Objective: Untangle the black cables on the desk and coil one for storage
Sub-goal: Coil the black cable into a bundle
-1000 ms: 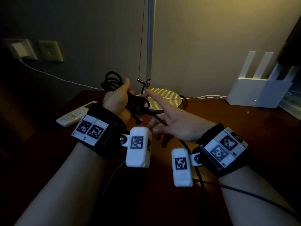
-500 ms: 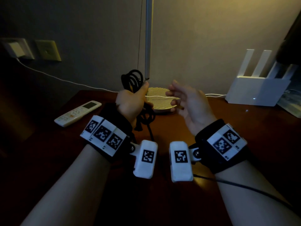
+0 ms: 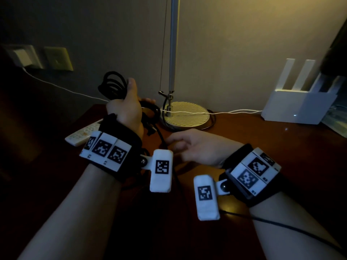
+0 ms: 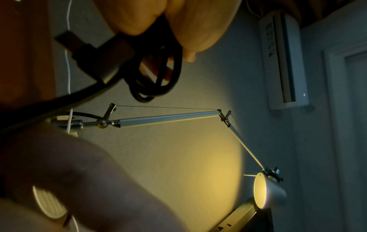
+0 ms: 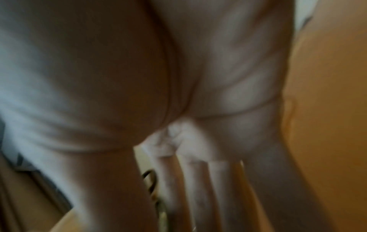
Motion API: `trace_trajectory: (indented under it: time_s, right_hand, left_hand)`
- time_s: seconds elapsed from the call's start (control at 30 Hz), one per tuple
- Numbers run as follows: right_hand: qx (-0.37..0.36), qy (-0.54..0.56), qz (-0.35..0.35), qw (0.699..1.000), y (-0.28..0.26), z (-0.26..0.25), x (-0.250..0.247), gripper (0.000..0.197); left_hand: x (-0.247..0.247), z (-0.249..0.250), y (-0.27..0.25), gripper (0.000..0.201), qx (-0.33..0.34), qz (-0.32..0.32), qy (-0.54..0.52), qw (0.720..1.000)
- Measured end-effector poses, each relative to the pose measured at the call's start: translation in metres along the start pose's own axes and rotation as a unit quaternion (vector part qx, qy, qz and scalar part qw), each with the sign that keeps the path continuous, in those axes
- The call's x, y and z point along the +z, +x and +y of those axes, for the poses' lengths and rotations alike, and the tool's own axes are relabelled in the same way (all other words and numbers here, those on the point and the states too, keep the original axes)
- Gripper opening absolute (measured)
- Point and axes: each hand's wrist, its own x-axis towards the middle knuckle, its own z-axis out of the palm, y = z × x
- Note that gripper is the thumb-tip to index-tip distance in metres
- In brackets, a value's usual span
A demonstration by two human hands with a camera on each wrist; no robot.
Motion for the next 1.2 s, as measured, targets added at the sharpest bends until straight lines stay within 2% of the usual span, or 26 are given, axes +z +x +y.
trace_trajectory:
  time_s: [0.13,0.23,0.33,0.4,0.43,0.57,0.63,0.73,0.8,0.83,0.9,0.97,1.0,1.03,1.1,1.13,1.2]
  right_hand:
    - [0.005,-0.018,-0.001,1.0,0.001,-0.001,0.002,0.065]
    - [-0.007,-0.04,0.005,0.999,-0.002,-0.002,-0.002,0.056]
    - [-0.033,-0.06,0.007,0.998,-0.006,-0.003,-0.004,0.051]
    - [-0.045,-0.055,0.0,0.997,-0.007,-0.004,-0.004,0.049]
    - [-0.049,-0.05,-0.003,0.998,-0.008,-0.005,-0.004,0.048]
    - [-0.078,0.038,-0.006,0.996,-0.011,-0.006,-0.006,0.052]
    - [-0.099,0.092,-0.025,0.99,-0.013,-0.007,-0.009,0.059]
    - [-0.121,0.146,-0.055,0.98,-0.014,-0.006,-0.011,0.059]
    - [-0.135,0.175,-0.062,0.973,-0.015,-0.007,-0.012,0.041]
    - [-0.14,0.192,-0.059,0.97,-0.015,-0.006,-0.012,0.034]
    - [-0.147,0.225,-0.042,0.962,-0.015,-0.006,-0.014,0.027]
    - [-0.154,0.248,-0.019,0.956,-0.014,-0.004,-0.015,0.022]
    - [-0.156,0.255,-0.002,0.954,-0.013,-0.004,-0.016,0.018]
    - [-0.158,0.259,0.017,0.953,-0.012,-0.003,-0.017,0.016]
    - [-0.165,0.26,0.049,0.95,-0.01,-0.001,-0.018,0.015]
    - [-0.168,0.263,0.055,0.948,-0.009,0.0,-0.018,0.017]
    - [-0.168,0.274,0.058,0.945,-0.006,0.002,-0.017,0.02]
  left_hand:
    - [-0.003,-0.004,0.005,0.04,0.024,-0.002,0.027,0.999]
    - [-0.007,-0.004,0.008,0.044,0.056,-0.01,0.055,0.997]
    - [-0.008,-0.001,0.008,0.038,0.125,-0.033,0.106,0.986]
    - [-0.009,0.0,0.003,0.048,0.168,-0.053,0.138,0.975]
    - [-0.009,0.001,0.001,0.05,0.182,-0.075,0.162,0.967]
    - [-0.01,0.002,-0.016,0.015,0.227,-0.215,0.251,0.916]
    - [-0.009,-0.001,-0.021,0.016,0.24,-0.254,0.292,0.891]
    - [-0.009,-0.003,-0.027,0.03,0.215,-0.309,0.322,0.869]
    - [-0.009,-0.003,-0.028,0.056,0.174,-0.334,0.337,0.863]
    - [-0.009,-0.003,-0.025,0.068,0.158,-0.342,0.354,0.856]
    - [-0.009,0.0,-0.023,0.077,0.14,-0.371,0.371,0.84]
    - [-0.01,0.003,-0.025,0.094,0.139,-0.436,0.367,0.81]
    - [-0.012,0.005,-0.026,0.096,0.136,-0.469,0.369,0.791]
    - [-0.014,0.006,-0.029,0.089,0.126,-0.503,0.359,0.776]
    - [-0.017,0.009,-0.032,0.058,0.085,-0.554,0.3,0.772]
    - [-0.019,0.009,-0.032,0.054,0.066,-0.569,0.277,0.772]
    - [-0.021,0.009,-0.033,0.065,0.043,-0.58,0.274,0.766]
